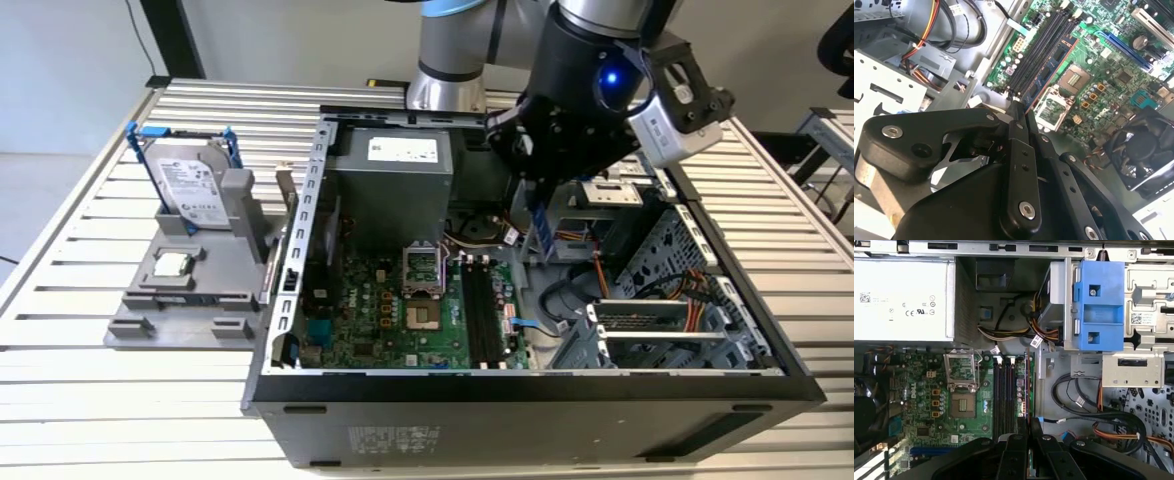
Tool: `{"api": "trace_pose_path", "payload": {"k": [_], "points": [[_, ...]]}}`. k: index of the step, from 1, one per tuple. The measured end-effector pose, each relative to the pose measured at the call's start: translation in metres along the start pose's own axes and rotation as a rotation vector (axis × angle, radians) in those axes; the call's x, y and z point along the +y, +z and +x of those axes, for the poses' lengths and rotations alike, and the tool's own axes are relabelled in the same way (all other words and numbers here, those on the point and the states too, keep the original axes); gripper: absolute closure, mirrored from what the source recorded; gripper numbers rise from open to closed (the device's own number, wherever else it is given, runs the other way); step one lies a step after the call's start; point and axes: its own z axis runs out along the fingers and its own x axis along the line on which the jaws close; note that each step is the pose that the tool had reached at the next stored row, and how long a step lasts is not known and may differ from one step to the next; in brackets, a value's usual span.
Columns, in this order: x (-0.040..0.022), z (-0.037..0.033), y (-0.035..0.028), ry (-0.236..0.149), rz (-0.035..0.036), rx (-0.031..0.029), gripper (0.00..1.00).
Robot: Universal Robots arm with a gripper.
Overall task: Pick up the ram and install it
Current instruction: 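Insert the ram into the slot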
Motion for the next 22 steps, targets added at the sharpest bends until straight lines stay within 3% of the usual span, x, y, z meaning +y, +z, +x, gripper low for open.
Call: {"api": "trace_pose_path", "payload": {"k": [22], "points": [[-0.0006,0.0001,0.0136,0.012,0.0004,-0.0006,1.00]]}}
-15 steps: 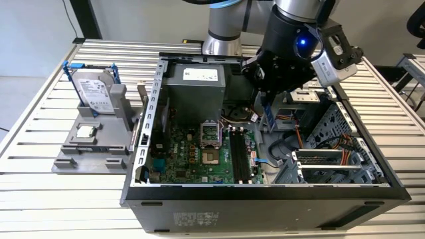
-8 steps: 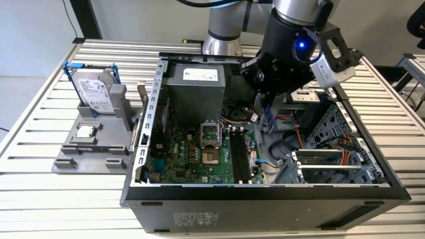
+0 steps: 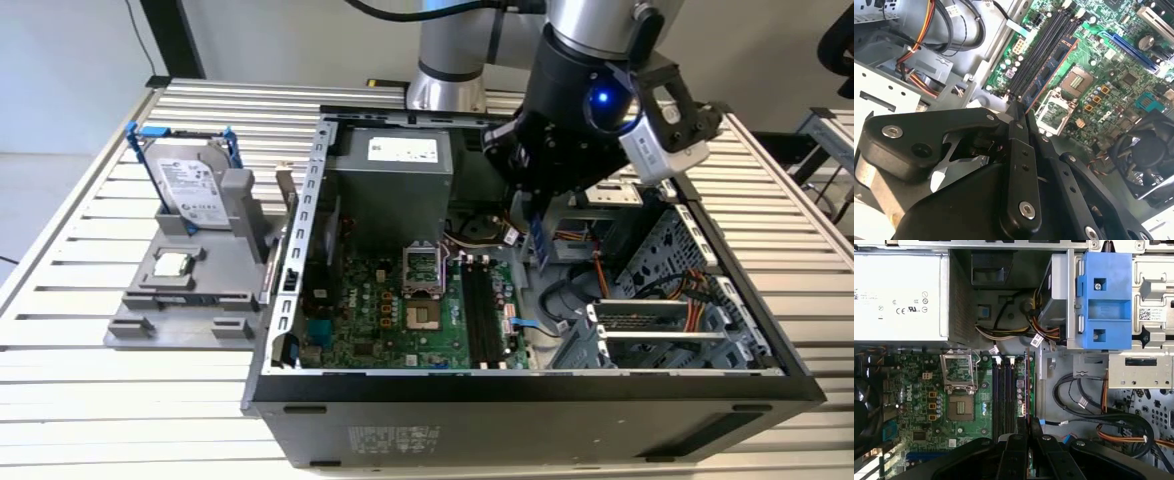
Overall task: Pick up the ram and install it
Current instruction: 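Insert the ram into the slot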
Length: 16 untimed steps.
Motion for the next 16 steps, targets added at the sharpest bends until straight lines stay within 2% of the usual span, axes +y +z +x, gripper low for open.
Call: {"api": "trace_pose_path", "payload": {"k": [11,16], "points": [[-0.0002,-0.0028,0.0061,0.025,0.0005,-0.0011,1.00],[-0.0002,-0.0027,0.0082,0.048,0.0012,-0.0022,1.00]]}}
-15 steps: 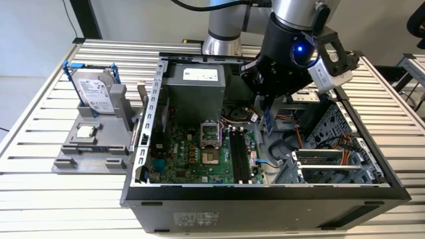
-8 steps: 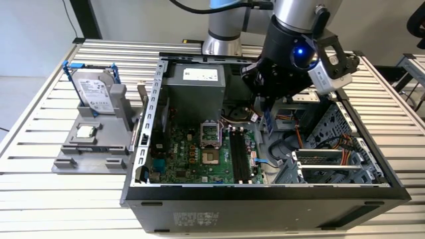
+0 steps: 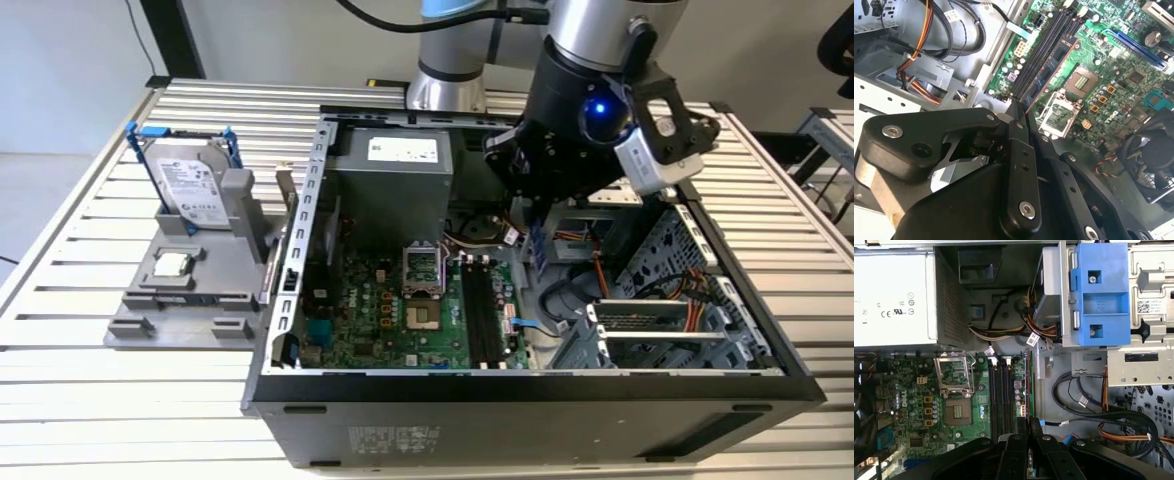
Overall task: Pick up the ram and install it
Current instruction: 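Insert the ram into the slot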
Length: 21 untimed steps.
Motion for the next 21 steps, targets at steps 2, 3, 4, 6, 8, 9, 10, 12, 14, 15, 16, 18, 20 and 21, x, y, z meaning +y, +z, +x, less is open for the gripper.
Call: {"api": "trace_pose_path", "payload": {"k": [2,3,4,6,8,9,10,12,14,15,16,18,20,21], "points": [[0.0001,0.0000,0.0006,0.005,-0.0003,-0.0003,1.00],[0.0001,0.0000,0.0009,0.007,-0.0003,-0.0004,1.00],[0.0001,0.0000,0.0011,0.010,-0.0002,-0.0005,1.00],[0.0001,0.0001,0.0024,0.013,-0.0003,-0.0007,1.00],[0.0001,0.0001,0.0050,0.013,0.0010,-0.0008,1.00],[0.0001,0.0001,0.0066,0.013,0.0020,-0.0009,1.00],[0.0000,0.0002,0.0082,0.013,0.0034,-0.0010,1.00],[-0.0001,0.0002,0.0117,0.013,0.0065,-0.0012,1.00],[-0.0002,0.0003,0.0146,0.013,0.0086,-0.0014,1.00],[-0.0003,0.0003,0.0156,0.013,0.0088,-0.0013,1.00],[-0.0003,0.0003,0.0171,0.013,0.0092,-0.0014,1.00],[-0.0005,0.0003,0.0200,0.013,0.0110,-0.0015,1.00],[-0.0006,0.0004,0.0224,0.013,0.0173,-0.0020,1.00],[-0.0006,0.0004,0.0234,0.013,0.0219,-0.0024,1.00]]}}
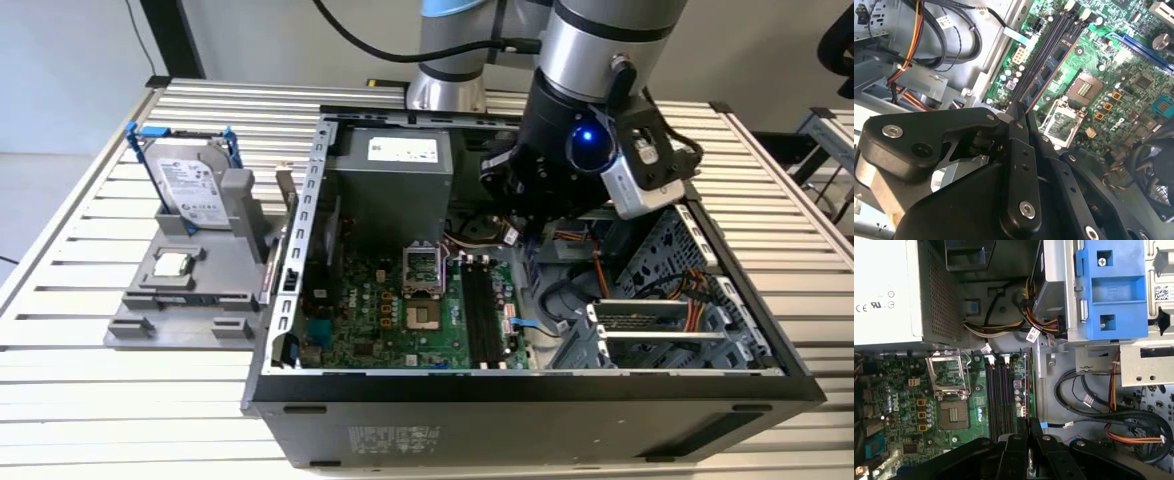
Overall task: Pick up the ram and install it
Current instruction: 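Insert the ram into the slot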
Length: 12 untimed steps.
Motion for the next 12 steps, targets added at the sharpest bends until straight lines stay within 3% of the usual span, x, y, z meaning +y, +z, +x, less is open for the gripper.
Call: {"api": "trace_pose_path", "payload": {"k": [3,7,12], "points": [[-0.0001,0.0001,0.0049,0.000,0.0049,-0.0013,1.00],[-0.0004,0.0011,0.0122,0.000,0.0052,-0.0015,1.00],[-0.0012,0.0079,0.0211,-0.001,0.0052,-0.0016,1.00]]}}
